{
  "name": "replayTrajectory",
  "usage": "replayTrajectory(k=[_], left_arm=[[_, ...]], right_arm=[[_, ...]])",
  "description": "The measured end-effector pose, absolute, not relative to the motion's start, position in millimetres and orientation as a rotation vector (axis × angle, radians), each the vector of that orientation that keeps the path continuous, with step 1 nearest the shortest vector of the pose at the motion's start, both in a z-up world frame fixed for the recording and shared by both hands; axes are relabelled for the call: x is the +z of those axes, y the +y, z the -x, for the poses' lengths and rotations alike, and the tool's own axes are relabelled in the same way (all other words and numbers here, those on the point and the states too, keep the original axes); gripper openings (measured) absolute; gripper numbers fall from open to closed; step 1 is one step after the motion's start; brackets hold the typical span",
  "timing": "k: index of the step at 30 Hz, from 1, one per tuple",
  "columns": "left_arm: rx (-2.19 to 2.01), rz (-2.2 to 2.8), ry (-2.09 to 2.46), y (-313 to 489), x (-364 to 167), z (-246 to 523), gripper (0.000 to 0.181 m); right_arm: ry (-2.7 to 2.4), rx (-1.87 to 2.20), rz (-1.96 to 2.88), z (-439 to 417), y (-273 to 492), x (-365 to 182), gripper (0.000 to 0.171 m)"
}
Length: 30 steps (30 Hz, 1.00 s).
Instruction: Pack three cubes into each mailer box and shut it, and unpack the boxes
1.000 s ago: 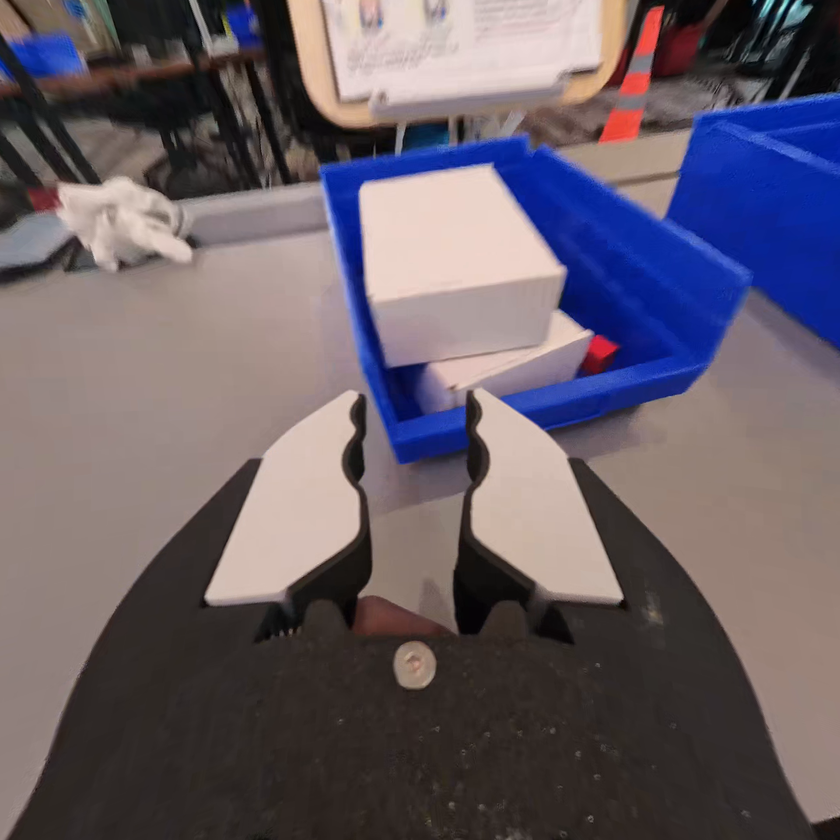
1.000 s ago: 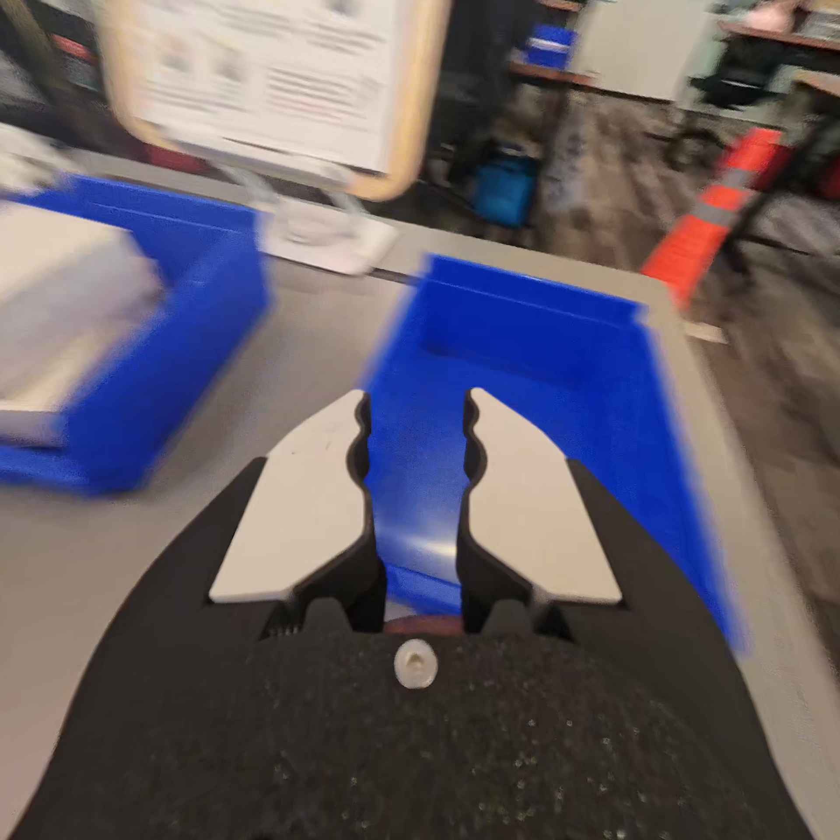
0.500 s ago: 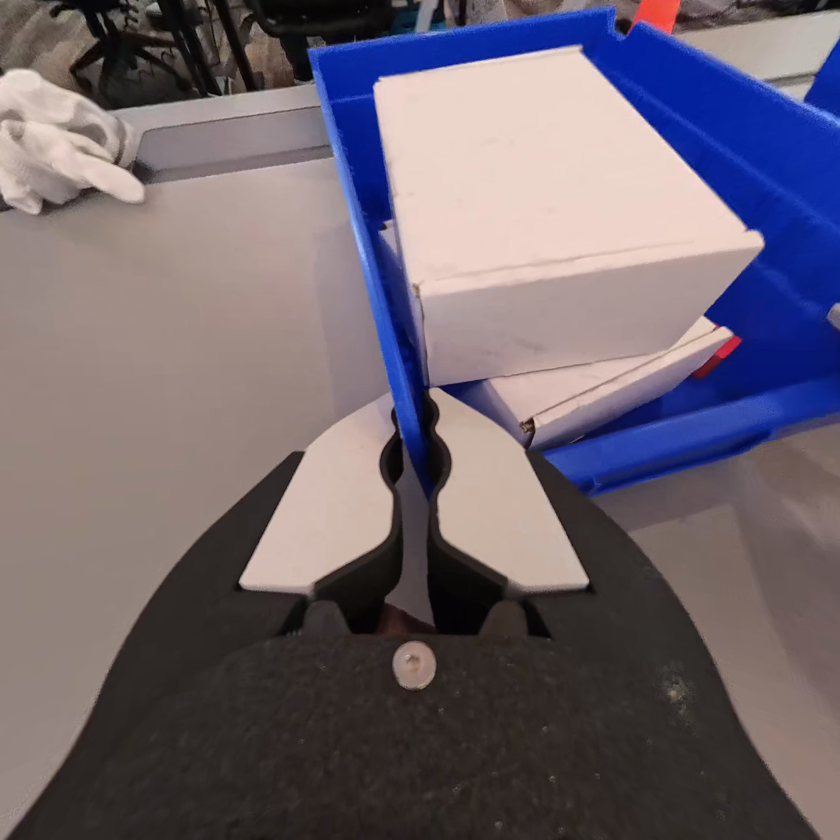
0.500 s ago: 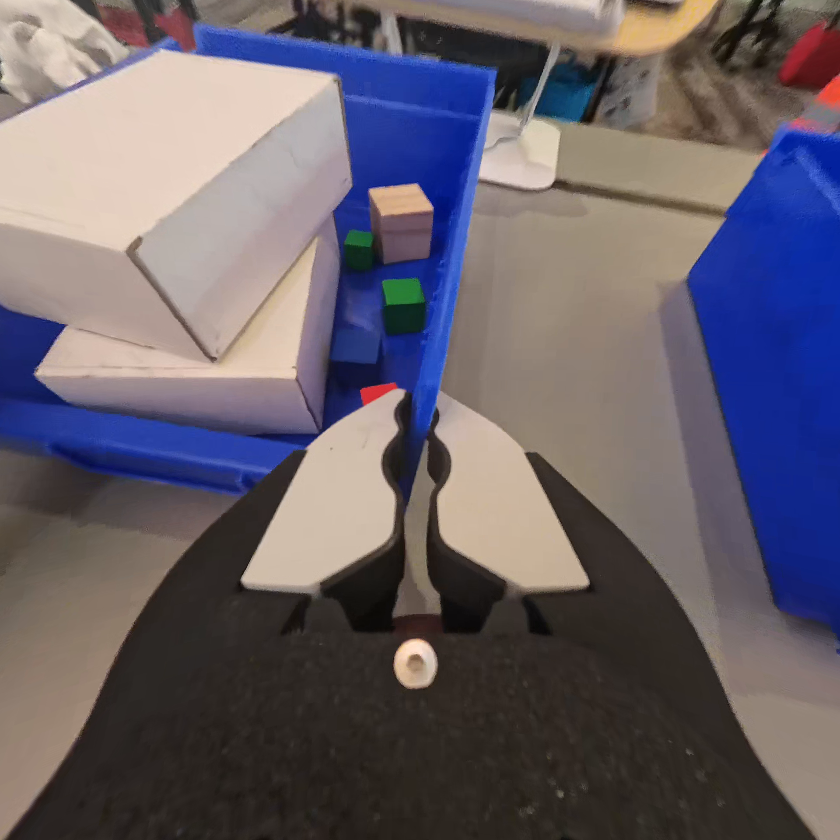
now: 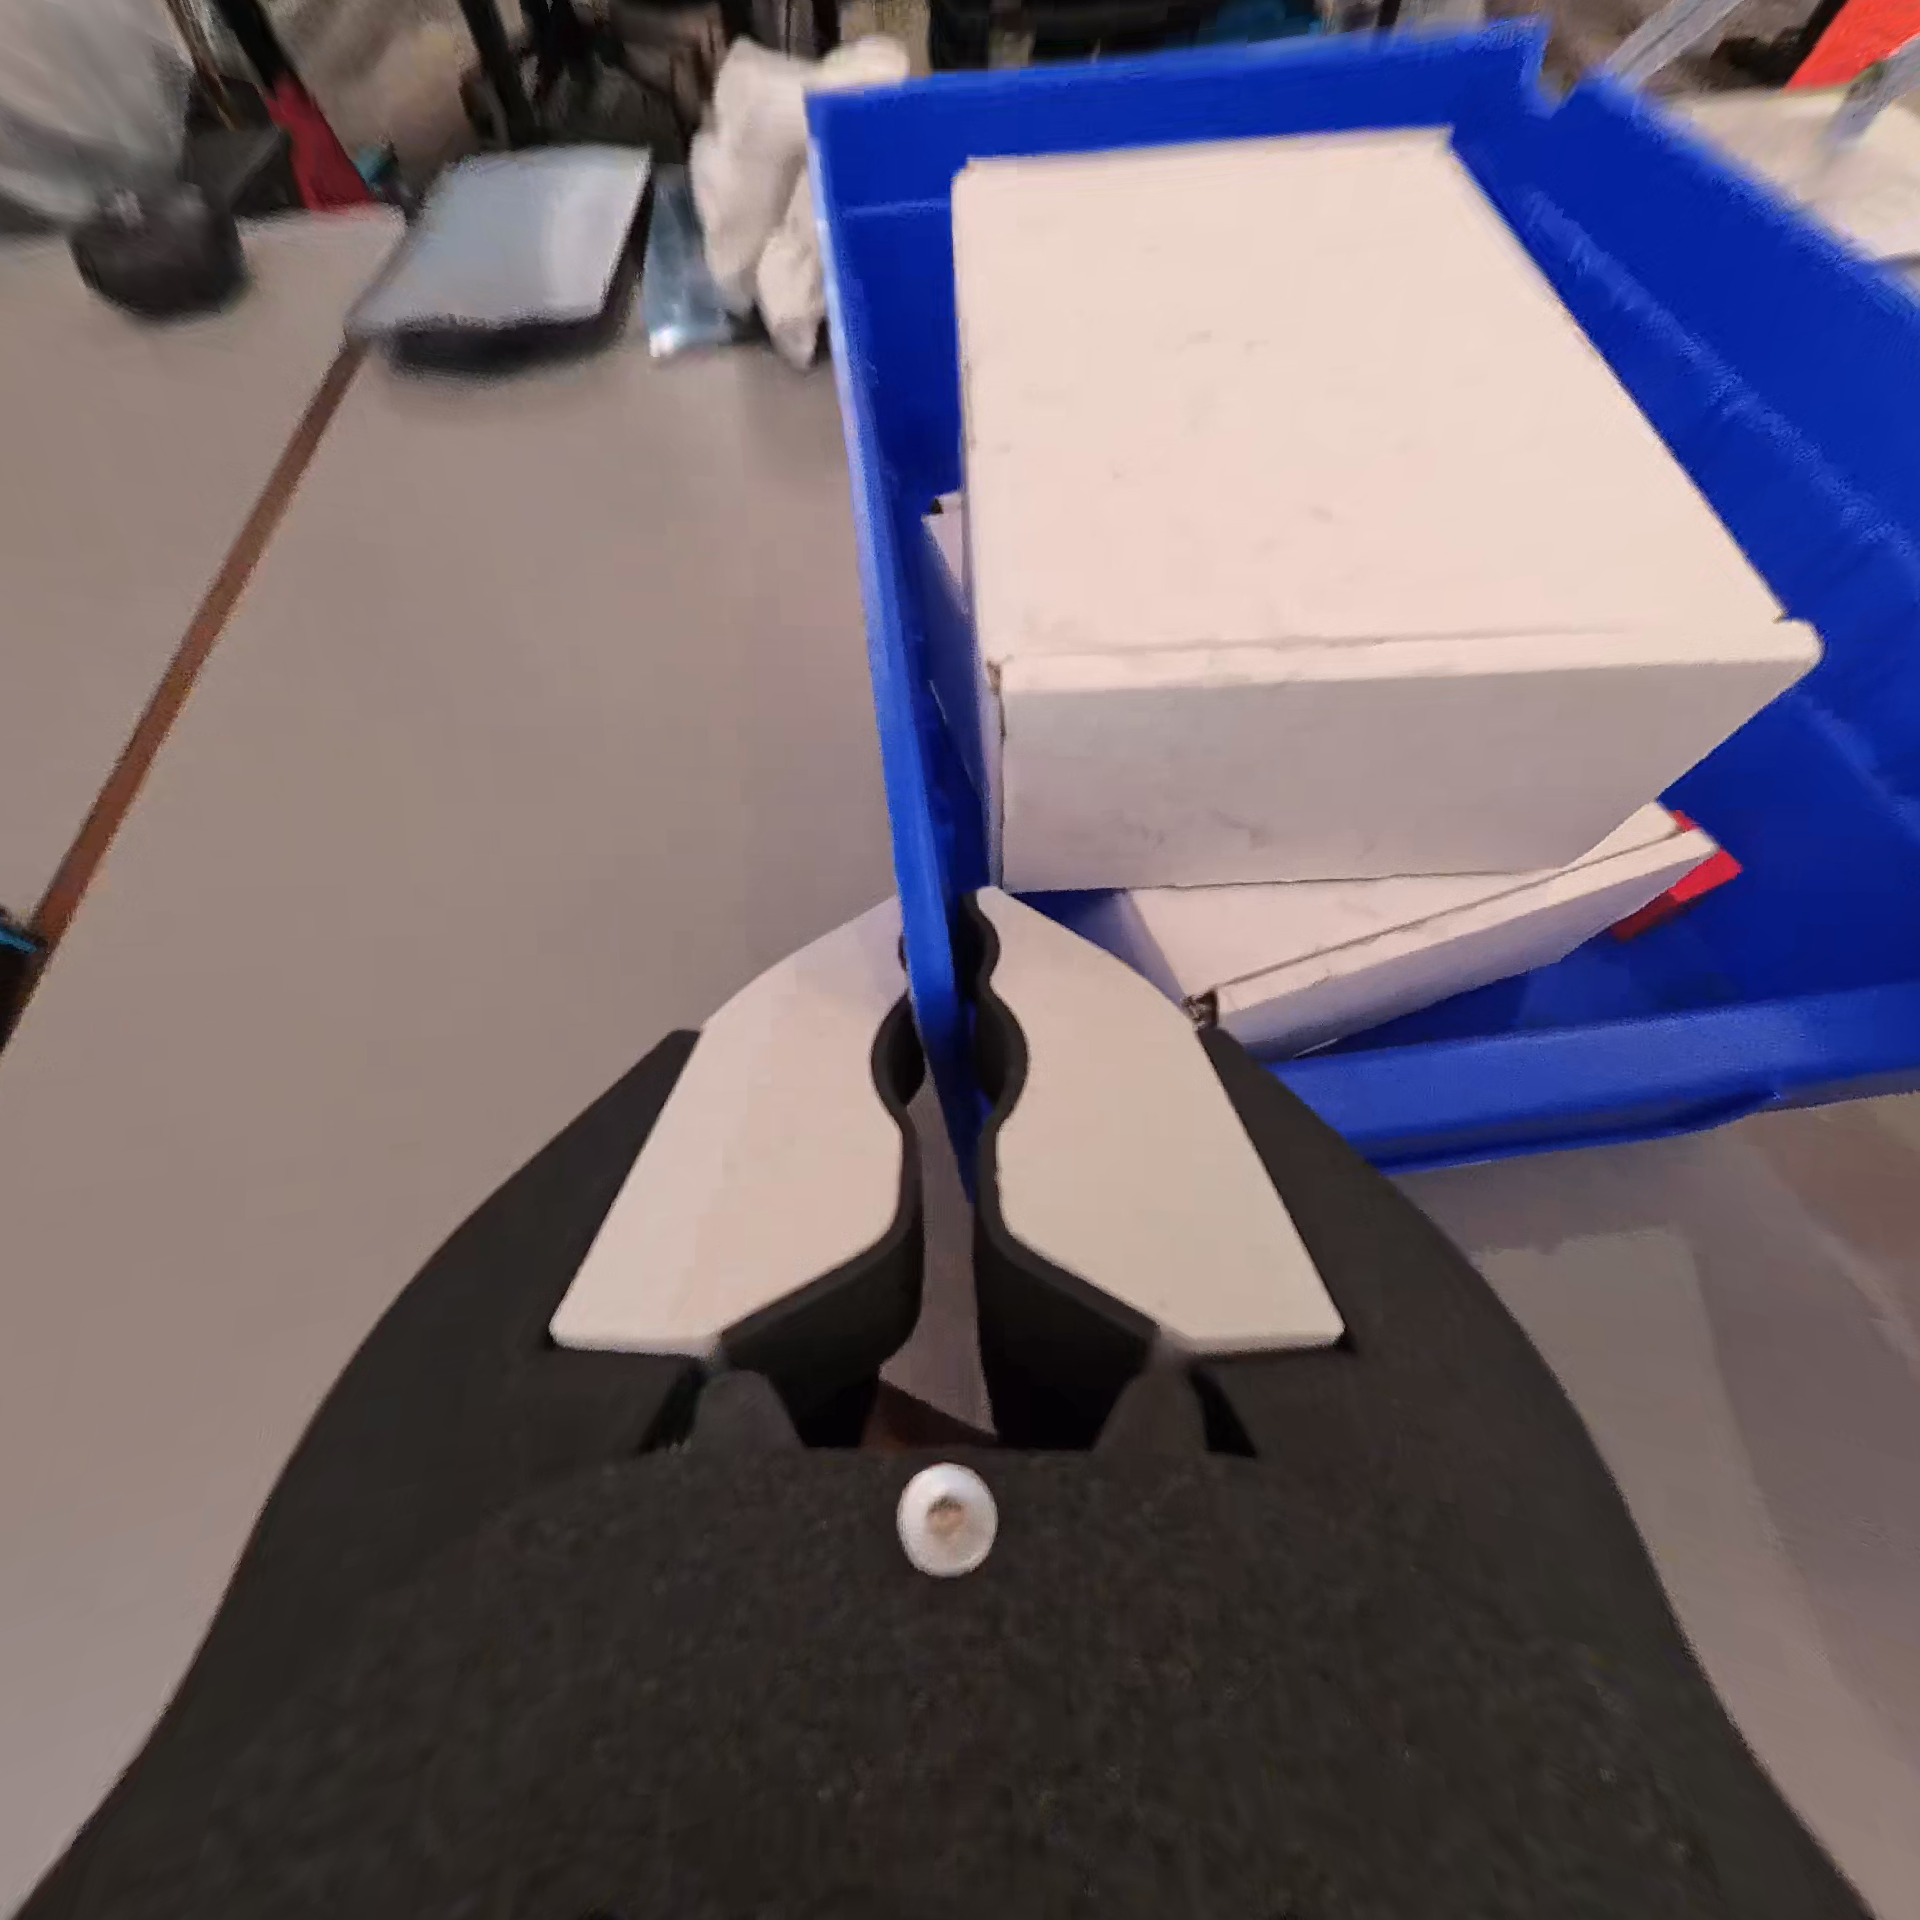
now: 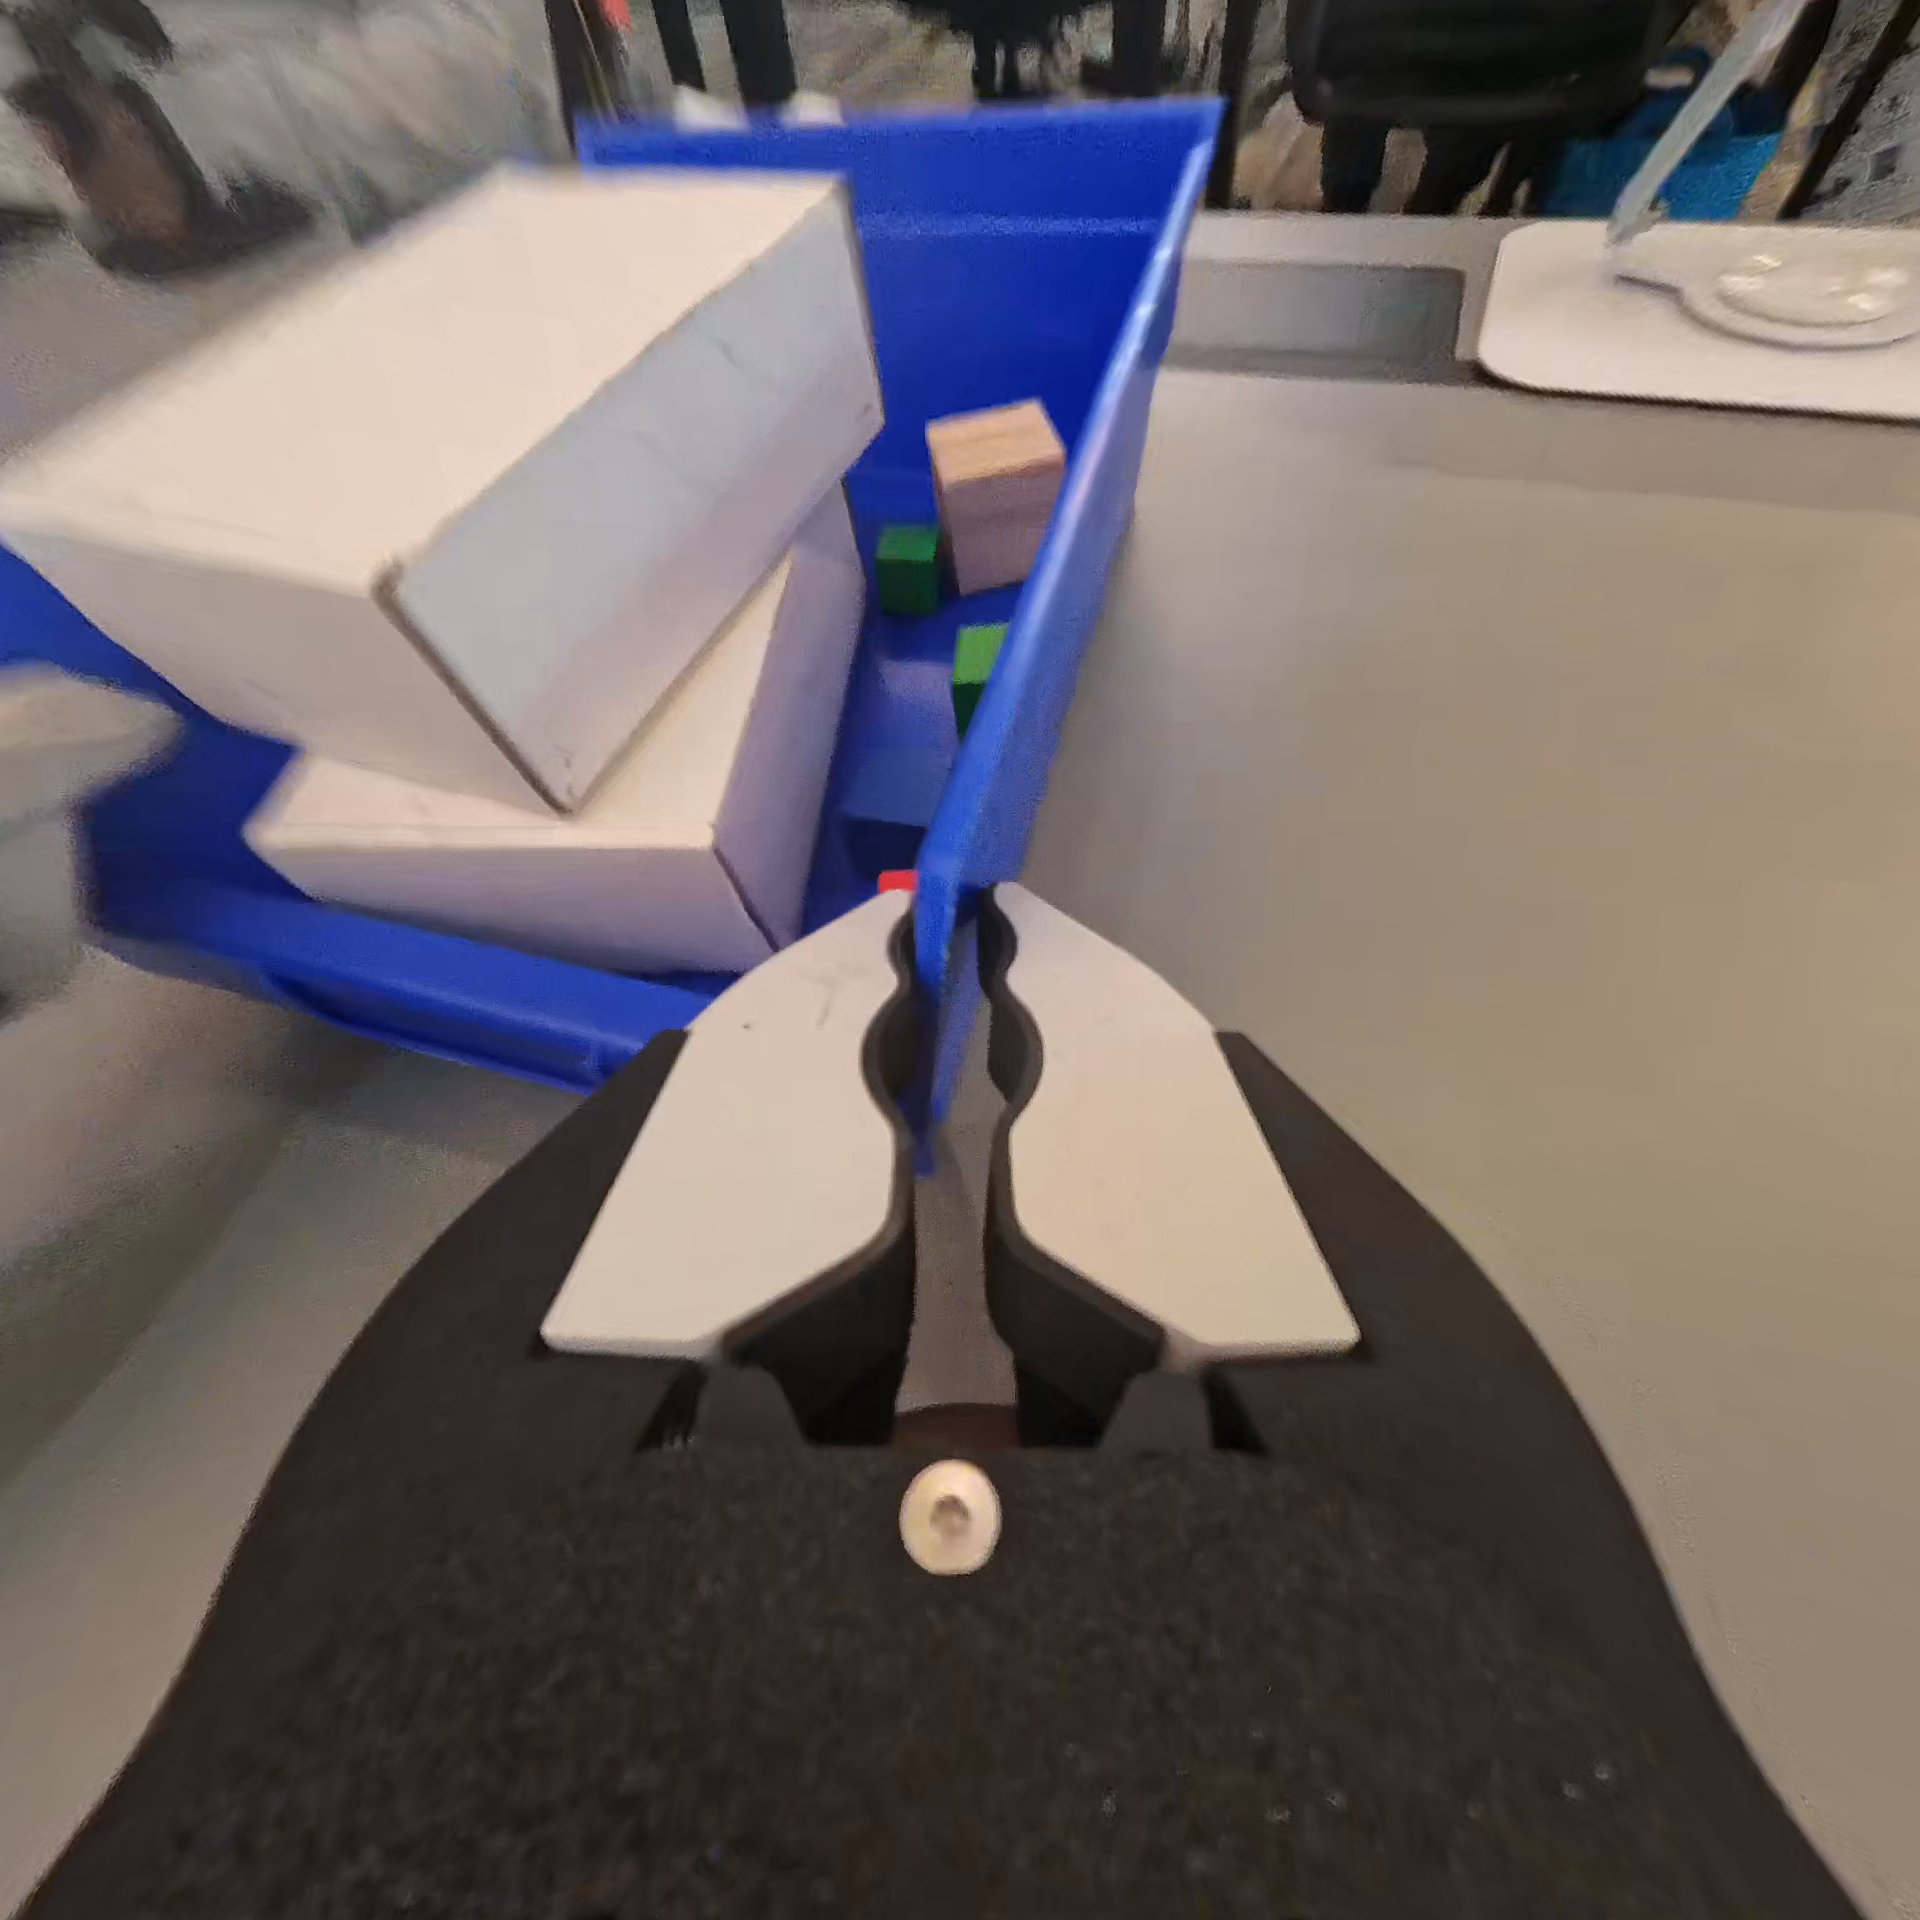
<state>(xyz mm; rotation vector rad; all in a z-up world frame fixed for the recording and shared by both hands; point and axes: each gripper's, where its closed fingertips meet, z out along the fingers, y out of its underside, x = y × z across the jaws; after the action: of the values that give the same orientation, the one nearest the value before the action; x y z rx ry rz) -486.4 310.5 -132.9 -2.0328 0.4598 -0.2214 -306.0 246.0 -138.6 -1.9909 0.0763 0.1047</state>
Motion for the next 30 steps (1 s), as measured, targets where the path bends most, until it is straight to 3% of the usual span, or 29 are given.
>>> replayTrajectory(k=[4, 7, 13, 15, 21, 30], left_arm=[[-0.299, 2.050, 0.342, 314.8, -134.1, 494.7, 0.005], [-0.214, 2.076, 0.282, 311.2, -126.2, 506.4, 0.036], [0.020, 2.081, 0.290, 280.6, -97.2, 522.6, 0.049], [0.070, 2.068, 0.356, 267.0, -87.7, 499.0, 0.049], [-0.672, 2.137, 0.628, 160.1, -117.1, 332.4, 0.061], [-0.636, 2.000, 0.882, 125.1, -147.1, 277.2, 0.054]], right_arm=[[0.039, 0.258, 1.967, 317.2, 244.7, -136.6, 0.014], [-0.070, 0.379, 1.983, 316.3, 227.4, -129.0, 0.015], [-0.339, 0.403, 1.990, 248.8, 153.2, -117.2, 0.036], [-0.357, 0.358, 1.986, 211.2, 126.9, -115.6, 0.044], [-0.154, 0.209, 2.024, 90.7, 63.4, -137.0, 0.047], [-0.053, -0.049, 1.954, -7.8, 28.7, -134.8, 0.050]])
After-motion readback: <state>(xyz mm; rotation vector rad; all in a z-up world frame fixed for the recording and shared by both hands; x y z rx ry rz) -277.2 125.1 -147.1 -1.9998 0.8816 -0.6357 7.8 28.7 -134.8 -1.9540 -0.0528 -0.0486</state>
